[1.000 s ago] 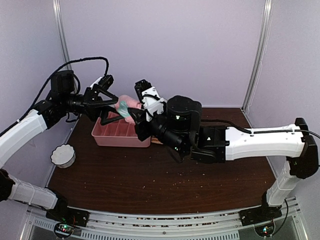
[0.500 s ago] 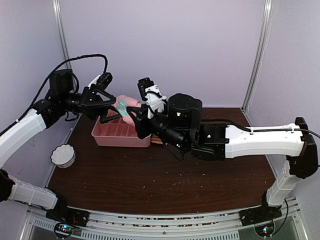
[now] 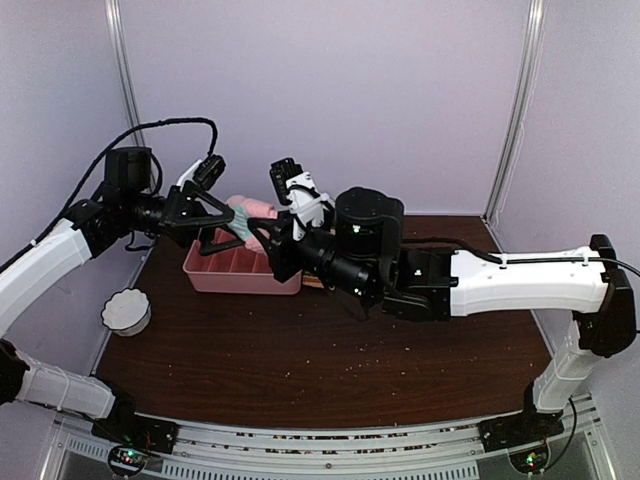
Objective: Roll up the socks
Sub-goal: Adjust the sock.
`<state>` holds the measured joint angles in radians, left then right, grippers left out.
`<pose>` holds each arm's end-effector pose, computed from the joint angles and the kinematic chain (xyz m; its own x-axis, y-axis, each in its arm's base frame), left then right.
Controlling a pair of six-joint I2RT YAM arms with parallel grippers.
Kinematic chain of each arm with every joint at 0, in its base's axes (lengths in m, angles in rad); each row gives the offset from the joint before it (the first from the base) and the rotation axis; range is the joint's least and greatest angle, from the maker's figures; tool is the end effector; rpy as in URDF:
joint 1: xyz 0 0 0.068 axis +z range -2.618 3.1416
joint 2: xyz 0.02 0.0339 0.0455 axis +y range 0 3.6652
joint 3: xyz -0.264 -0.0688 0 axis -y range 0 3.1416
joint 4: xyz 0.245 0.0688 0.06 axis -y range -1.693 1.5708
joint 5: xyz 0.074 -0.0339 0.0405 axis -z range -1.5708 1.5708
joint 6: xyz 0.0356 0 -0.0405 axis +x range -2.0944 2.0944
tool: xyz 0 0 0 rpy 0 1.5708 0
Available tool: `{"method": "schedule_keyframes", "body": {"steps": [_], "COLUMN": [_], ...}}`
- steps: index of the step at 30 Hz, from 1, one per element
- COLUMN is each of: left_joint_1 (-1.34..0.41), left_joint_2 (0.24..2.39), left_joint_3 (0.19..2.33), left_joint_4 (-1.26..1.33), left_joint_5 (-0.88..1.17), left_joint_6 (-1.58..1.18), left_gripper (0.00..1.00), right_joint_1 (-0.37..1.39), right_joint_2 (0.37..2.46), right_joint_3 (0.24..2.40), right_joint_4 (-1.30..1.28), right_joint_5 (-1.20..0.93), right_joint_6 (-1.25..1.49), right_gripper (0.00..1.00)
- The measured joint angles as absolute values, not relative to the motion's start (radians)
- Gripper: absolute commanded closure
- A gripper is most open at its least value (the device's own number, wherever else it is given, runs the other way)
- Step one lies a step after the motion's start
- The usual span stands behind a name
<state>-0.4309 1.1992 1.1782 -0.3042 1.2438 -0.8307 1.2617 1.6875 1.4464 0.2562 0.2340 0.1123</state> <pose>0.2143 -0.1356 0.3870 -0.8969 0.1513 -0.4156 0.4260 0.0426 -0.9037 0.1331 0.3896 0.3771 -0.0914 0.0722 -0.9932 -0.8512 0.5119 0.1155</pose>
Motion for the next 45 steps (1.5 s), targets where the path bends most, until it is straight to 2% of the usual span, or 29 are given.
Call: {"method": "schedule_keyframes", "body": {"steps": [16, 19, 21, 25, 30, 32, 36, 41, 43, 44, 45], "left_joint_1": [-0.431, -0.431, -0.431, -0.429, -0.424, -0.423, -0.418, -0.408, -0.403, -0.402, -0.400], "left_joint_2": [1.211, 1.215, 1.220, 1.221, 1.221, 1.221, 1.221, 1.222, 1.224, 1.225, 1.227], "left_joint_3": [1.201, 1.208, 1.222, 1.227, 1.223, 1.221, 1.221, 1.241, 1.266, 1.279, 1.291], "left_joint_4": [-0.394, -0.394, -0.392, -0.364, -0.326, -0.314, -0.317, -0.371, -0.406, -0.424, -0.447], "left_joint_5": [1.207, 1.207, 1.207, 1.209, 1.214, 1.215, 1.219, 1.216, 1.213, 1.209, 1.206], "left_joint_6": [-0.727, -0.739, -0.755, -0.804, -0.831, -0.832, -0.809, -0.735, -0.683, -0.662, -0.637], "left_gripper": [0.02, 0.06, 0.13, 0.32, 0.38, 0.45, 0.69, 1.00, 1.00, 1.00, 1.00], "right_joint_1": [1.254, 1.249, 1.245, 1.243, 1.236, 1.234, 1.230, 1.214, 1.210, 1.208, 1.207], "right_joint_2": [1.687, 1.687, 1.687, 1.687, 1.684, 1.683, 1.683, 1.683, 1.684, 1.685, 1.686], "right_joint_3": [1.396, 1.388, 1.388, 1.389, 1.390, 1.390, 1.392, 1.409, 1.425, 1.434, 1.439], "right_joint_4": [0.328, 0.337, 0.346, 0.369, 0.388, 0.389, 0.393, 0.364, 0.345, 0.336, 0.331], "right_joint_5": [0.110, 0.095, 0.091, 0.090, 0.093, 0.092, 0.085, 0.060, 0.052, 0.046, 0.041], "right_joint_6": [0.222, 0.243, 0.252, 0.265, 0.278, 0.285, 0.305, 0.328, 0.333, 0.337, 0.343], "right_gripper": [1.00, 1.00, 1.00, 1.00, 1.00, 1.00, 1.00, 0.87, 0.78, 0.71, 0.59]}}
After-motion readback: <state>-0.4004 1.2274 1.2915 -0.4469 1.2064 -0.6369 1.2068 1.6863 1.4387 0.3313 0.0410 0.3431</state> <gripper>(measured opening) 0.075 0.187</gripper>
